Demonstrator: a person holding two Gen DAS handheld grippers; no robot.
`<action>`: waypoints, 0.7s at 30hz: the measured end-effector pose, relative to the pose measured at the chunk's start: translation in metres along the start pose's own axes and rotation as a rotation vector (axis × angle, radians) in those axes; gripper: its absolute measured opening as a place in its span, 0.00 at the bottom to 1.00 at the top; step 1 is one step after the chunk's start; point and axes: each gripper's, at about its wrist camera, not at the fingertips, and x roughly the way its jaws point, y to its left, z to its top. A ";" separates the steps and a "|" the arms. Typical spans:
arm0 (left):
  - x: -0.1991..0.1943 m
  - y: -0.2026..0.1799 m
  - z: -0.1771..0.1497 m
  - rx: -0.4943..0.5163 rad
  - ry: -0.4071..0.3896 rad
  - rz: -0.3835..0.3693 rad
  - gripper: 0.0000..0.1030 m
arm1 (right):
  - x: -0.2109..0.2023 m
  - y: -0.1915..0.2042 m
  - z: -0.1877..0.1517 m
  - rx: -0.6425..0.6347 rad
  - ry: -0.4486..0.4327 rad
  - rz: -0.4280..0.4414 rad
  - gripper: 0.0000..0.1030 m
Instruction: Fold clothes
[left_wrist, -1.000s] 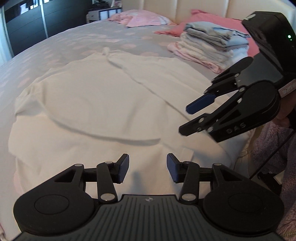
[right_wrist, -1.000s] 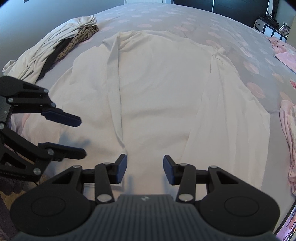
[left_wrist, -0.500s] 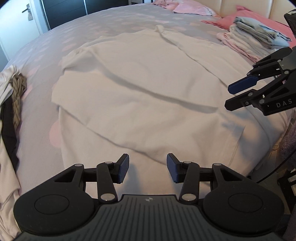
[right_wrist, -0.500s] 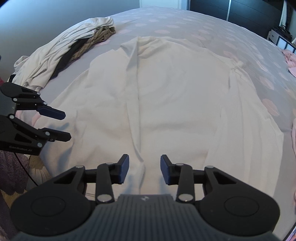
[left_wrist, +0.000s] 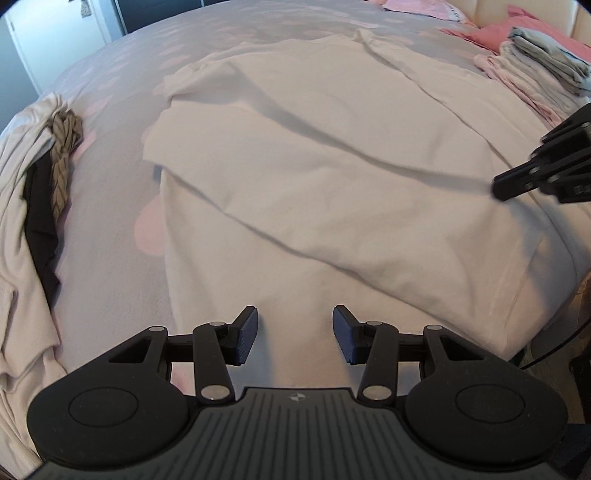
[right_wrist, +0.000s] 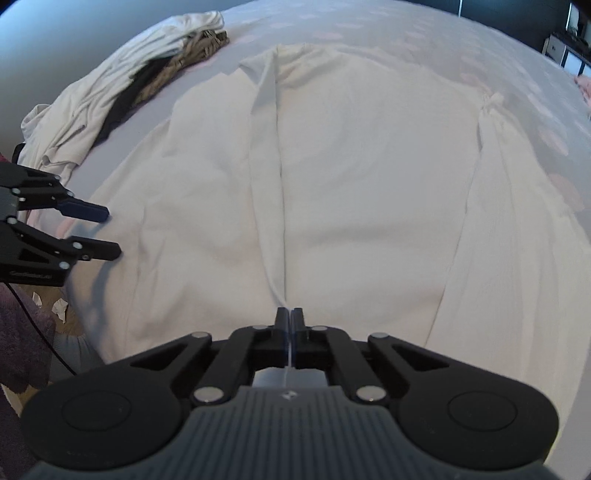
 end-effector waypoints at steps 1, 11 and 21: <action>0.000 0.002 -0.001 -0.009 0.002 -0.003 0.41 | -0.007 -0.001 0.001 0.005 -0.010 -0.005 0.01; 0.000 0.004 0.001 -0.031 0.020 0.003 0.41 | -0.048 -0.063 -0.036 0.202 -0.009 -0.187 0.01; -0.007 0.014 0.056 0.040 -0.093 0.047 0.41 | -0.063 -0.082 -0.057 0.230 0.001 -0.302 0.10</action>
